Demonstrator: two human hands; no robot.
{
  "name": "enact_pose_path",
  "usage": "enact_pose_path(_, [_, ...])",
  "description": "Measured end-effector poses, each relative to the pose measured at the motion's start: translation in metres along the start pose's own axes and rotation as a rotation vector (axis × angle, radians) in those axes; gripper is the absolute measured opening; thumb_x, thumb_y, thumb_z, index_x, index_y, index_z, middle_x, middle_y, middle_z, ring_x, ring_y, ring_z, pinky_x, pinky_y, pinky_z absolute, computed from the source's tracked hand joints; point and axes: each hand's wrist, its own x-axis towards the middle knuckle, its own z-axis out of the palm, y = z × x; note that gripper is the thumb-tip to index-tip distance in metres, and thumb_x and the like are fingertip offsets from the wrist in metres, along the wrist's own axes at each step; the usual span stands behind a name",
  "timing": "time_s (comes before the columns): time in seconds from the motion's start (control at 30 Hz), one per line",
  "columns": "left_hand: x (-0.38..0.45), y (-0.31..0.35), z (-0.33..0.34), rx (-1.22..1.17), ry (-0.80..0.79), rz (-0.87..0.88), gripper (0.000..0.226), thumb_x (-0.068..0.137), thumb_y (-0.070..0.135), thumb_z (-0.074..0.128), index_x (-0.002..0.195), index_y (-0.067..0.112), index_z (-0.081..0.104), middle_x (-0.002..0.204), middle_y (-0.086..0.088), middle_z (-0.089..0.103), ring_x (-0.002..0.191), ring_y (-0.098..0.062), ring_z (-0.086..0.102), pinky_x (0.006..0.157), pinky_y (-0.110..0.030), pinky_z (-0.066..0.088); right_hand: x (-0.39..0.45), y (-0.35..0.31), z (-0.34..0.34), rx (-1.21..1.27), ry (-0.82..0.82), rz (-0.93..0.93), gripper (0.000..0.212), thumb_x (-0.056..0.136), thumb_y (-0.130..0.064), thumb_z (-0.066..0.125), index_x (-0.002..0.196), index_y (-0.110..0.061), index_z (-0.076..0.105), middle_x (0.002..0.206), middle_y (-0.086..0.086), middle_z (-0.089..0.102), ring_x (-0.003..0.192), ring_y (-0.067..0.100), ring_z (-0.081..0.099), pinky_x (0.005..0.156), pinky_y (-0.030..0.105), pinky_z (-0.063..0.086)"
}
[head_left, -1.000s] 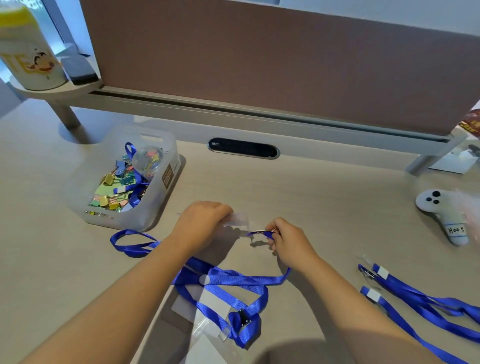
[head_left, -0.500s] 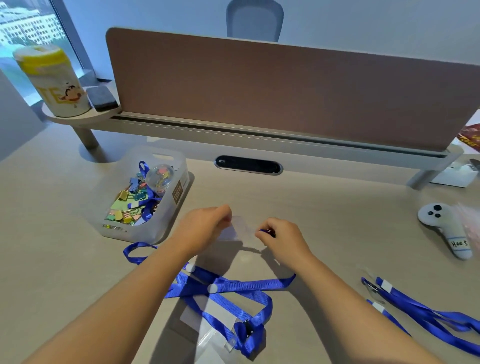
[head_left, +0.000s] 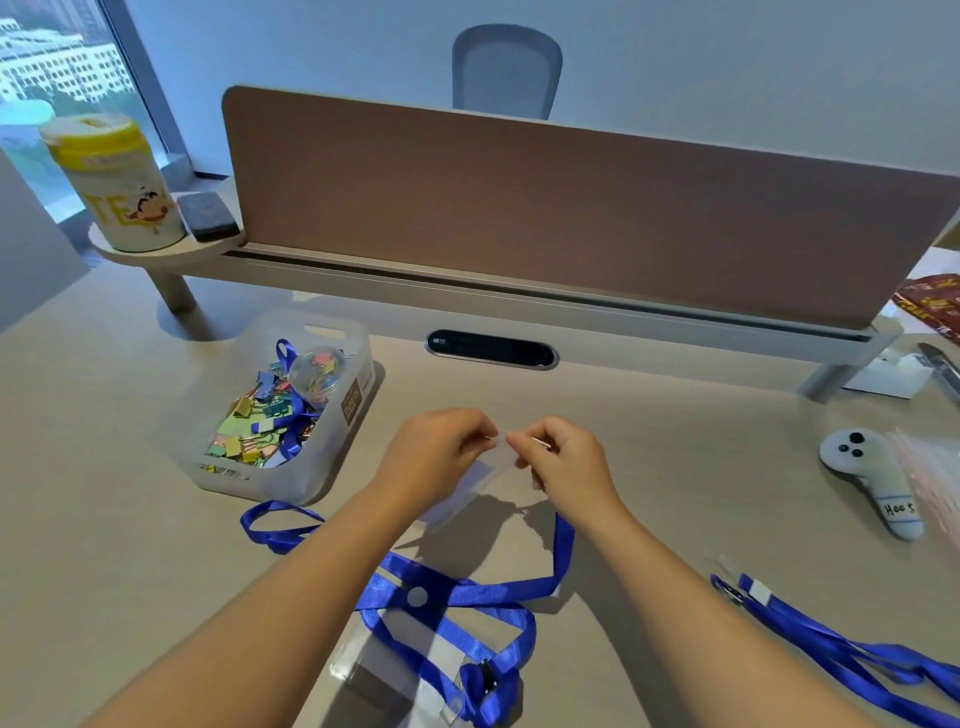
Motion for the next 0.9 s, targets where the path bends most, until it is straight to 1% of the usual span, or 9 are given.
enact_pose_path(0.07, [0.0, 0.0, -0.002, 0.012, 0.037, 0.034, 0.022, 0.086, 0.014, 0.055, 0.102, 0.003, 0.064, 0.101, -0.014, 0.07, 0.093, -0.026, 0.063, 0.078, -0.024, 0.042, 0.002, -0.001, -0.001, -0.005, -0.014, 0.071, 0.024, 0.086, -0.025, 0.058, 0.065, -0.015, 0.053, 0.058, -0.002, 0.052, 0.045, 0.003, 0.047, 0.05, 0.017, 0.036])
enact_pose_path(0.13, [0.0, -0.002, -0.005, 0.024, 0.049, 0.069, 0.02, 0.084, 0.012, 0.057, 0.099, 0.0, 0.066, 0.097, -0.017, 0.071, 0.09, -0.03, 0.065, 0.078, -0.027, 0.044, 0.004, -0.002, -0.002, 0.04, -0.102, 0.174, 0.024, 0.088, -0.026, 0.055, 0.076, -0.006, 0.059, 0.058, 0.0, 0.05, 0.048, 0.008, 0.043, 0.048, 0.017, 0.036])
enact_pose_path(0.23, [0.001, -0.003, -0.008, 0.03, 0.013, 0.075, 0.023, 0.085, 0.012, 0.056, 0.103, 0.001, 0.065, 0.102, -0.017, 0.07, 0.095, -0.03, 0.065, 0.084, -0.03, 0.047, 0.006, -0.004, -0.002, 0.163, -0.201, 0.256, 0.016, 0.089, -0.017, 0.054, 0.075, -0.009, 0.056, 0.064, 0.001, 0.054, 0.054, 0.009, 0.049, 0.048, 0.014, 0.042])
enact_pose_path(0.33, [0.001, -0.002, -0.01, 0.06, -0.072, 0.025, 0.029, 0.089, 0.016, 0.051, 0.114, 0.007, 0.06, 0.114, -0.012, 0.066, 0.105, -0.024, 0.06, 0.091, -0.025, 0.042, 0.007, -0.006, 0.003, 0.242, -0.168, 0.244, 0.019, 0.086, -0.007, 0.056, 0.069, -0.014, 0.054, 0.073, 0.006, 0.058, 0.065, 0.011, 0.056, 0.062, 0.02, 0.045])
enact_pose_path(0.4, [0.002, 0.0, -0.011, 0.05, -0.088, -0.016, 0.029, 0.089, 0.018, 0.051, 0.114, 0.009, 0.06, 0.115, -0.011, 0.065, 0.105, -0.023, 0.059, 0.092, -0.027, 0.042, 0.007, -0.008, 0.005, 0.259, -0.134, 0.222, 0.021, 0.086, -0.005, 0.056, 0.068, -0.014, 0.053, 0.075, 0.008, 0.058, 0.066, 0.012, 0.056, 0.066, 0.021, 0.046])
enact_pose_path(0.6, [0.007, 0.004, -0.014, -0.104, -0.06, -0.1, 0.023, 0.086, 0.02, 0.055, 0.1, 0.005, 0.066, 0.102, -0.013, 0.069, 0.091, -0.021, 0.061, 0.082, -0.028, 0.047, 0.006, -0.014, 0.008, 0.269, -0.065, 0.152, 0.025, 0.088, -0.001, 0.052, 0.067, -0.015, 0.052, 0.066, 0.002, 0.053, 0.06, 0.01, 0.051, 0.063, 0.016, 0.045])
enact_pose_path(0.7, [0.008, 0.005, -0.014, -0.196, -0.027, -0.124, 0.02, 0.085, 0.017, 0.056, 0.095, 0.004, 0.067, 0.096, -0.014, 0.069, 0.081, -0.014, 0.056, 0.078, -0.027, 0.046, 0.006, -0.015, 0.009, 0.239, -0.048, 0.118, 0.025, 0.088, -0.003, 0.051, 0.067, -0.016, 0.051, 0.067, 0.001, 0.053, 0.062, 0.009, 0.051, 0.063, 0.017, 0.045])
enact_pose_path(0.8, [0.009, 0.006, -0.014, -0.259, -0.002, -0.137, 0.019, 0.085, 0.015, 0.056, 0.091, 0.002, 0.067, 0.09, -0.015, 0.068, 0.077, -0.015, 0.055, 0.074, -0.028, 0.046, 0.007, -0.017, 0.009, 0.251, -0.026, 0.096, 0.026, 0.088, -0.003, 0.05, 0.067, -0.017, 0.05, 0.068, -0.001, 0.055, 0.062, 0.008, 0.052, 0.062, 0.016, 0.046])
enact_pose_path(0.9, [0.01, 0.007, -0.011, -0.3, 0.033, -0.152, 0.018, 0.086, 0.014, 0.055, 0.09, 0.0, 0.066, 0.081, -0.008, 0.063, 0.077, -0.016, 0.054, 0.066, -0.019, 0.042, 0.007, -0.019, 0.011, 0.268, 0.005, 0.084, 0.024, 0.088, -0.003, 0.05, 0.068, -0.016, 0.051, 0.067, -0.001, 0.056, 0.063, 0.007, 0.054, 0.061, 0.015, 0.047])
